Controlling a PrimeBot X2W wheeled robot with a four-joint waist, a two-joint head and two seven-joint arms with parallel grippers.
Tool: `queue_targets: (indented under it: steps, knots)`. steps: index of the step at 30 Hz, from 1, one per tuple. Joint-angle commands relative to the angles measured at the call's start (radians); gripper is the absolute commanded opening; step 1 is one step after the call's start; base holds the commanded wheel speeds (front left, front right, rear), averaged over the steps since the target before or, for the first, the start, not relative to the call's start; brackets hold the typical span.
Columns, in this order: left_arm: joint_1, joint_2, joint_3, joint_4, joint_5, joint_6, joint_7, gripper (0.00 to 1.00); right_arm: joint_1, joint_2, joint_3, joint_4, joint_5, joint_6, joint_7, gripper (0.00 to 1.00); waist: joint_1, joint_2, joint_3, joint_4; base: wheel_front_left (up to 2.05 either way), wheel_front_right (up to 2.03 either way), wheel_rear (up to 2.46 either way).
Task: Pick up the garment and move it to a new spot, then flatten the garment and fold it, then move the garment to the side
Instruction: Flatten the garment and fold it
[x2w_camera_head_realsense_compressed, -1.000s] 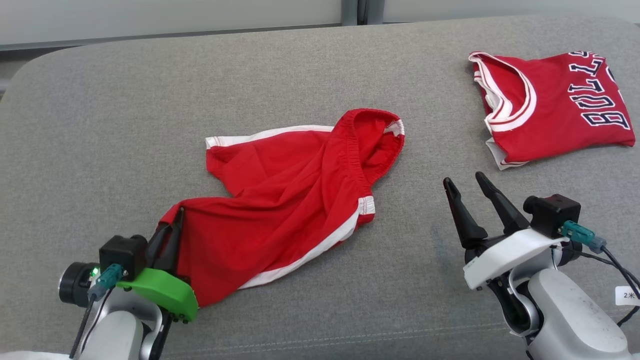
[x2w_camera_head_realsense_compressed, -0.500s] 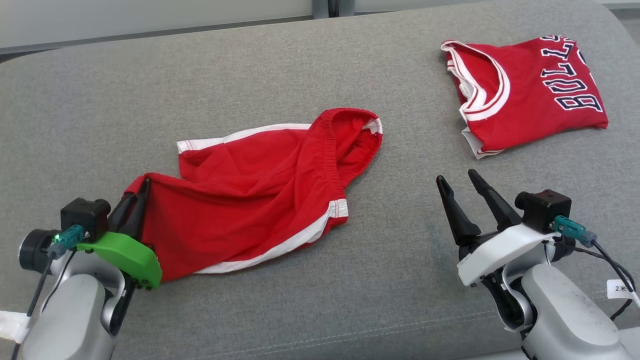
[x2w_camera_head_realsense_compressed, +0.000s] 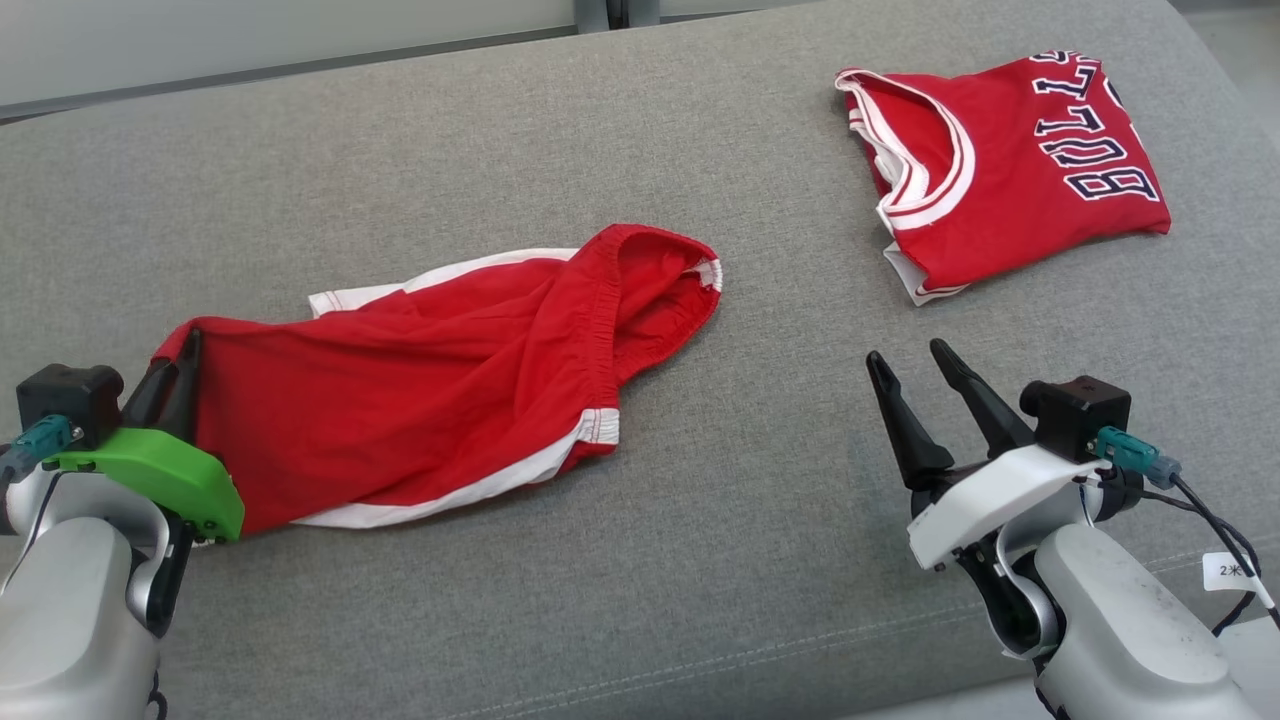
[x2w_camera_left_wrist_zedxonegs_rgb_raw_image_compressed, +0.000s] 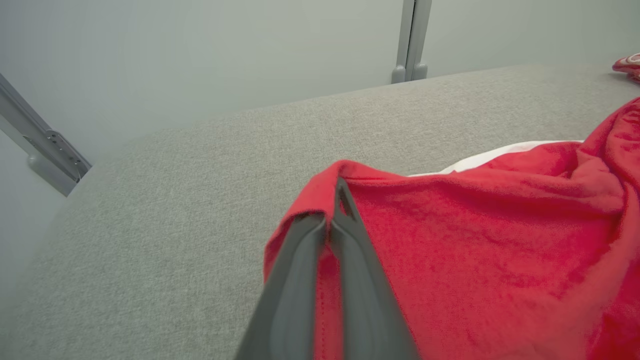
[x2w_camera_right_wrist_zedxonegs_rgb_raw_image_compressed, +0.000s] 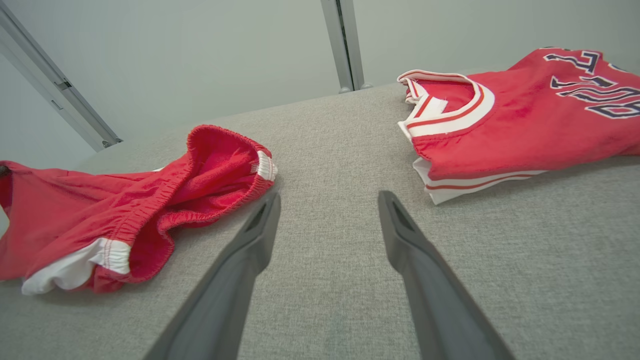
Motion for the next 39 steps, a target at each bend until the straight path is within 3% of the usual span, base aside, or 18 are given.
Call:
queue_targets:
  steps: [1,11,21,29,39]
  knots:
    - [0.001,-0.008,0.011,-0.013,0.015,0.008,-0.008,1.00,-0.008,0.003,-0.003,0.004,-0.007,0.000,-0.004,1.00,0.0000,0.0000,-0.003,0.003,0.00,0.00,0.00]
    - [0.104,-0.056,0.124,-0.073,0.099,0.028,-0.006,1.00,0.012,0.000,-0.007,0.010,-0.009,0.000,-0.004,1.00,0.0000,0.0000,-0.029,0.041,0.00,0.00,0.00]
    - [0.273,-0.155,0.274,-0.317,0.206,0.051,-0.006,1.00,0.038,-0.006,-0.025,-0.025,-0.028,0.000,-0.004,1.00,0.0000,0.0000,-0.058,0.097,0.00,0.00,0.00]
    - [0.387,-0.249,0.353,-0.498,0.295,0.046,-0.006,1.00,0.056,0.000,-0.036,-0.052,-0.059,0.000,-0.004,1.00,0.0000,0.0000,-0.088,0.126,0.00,0.00,0.00]
    - [0.507,-0.319,0.410,-0.589,0.336,0.031,-0.006,1.00,0.107,0.027,-0.089,-0.089,-0.122,0.000,-0.004,1.00,0.0000,0.0000,-0.137,0.132,0.00,0.00,0.00]
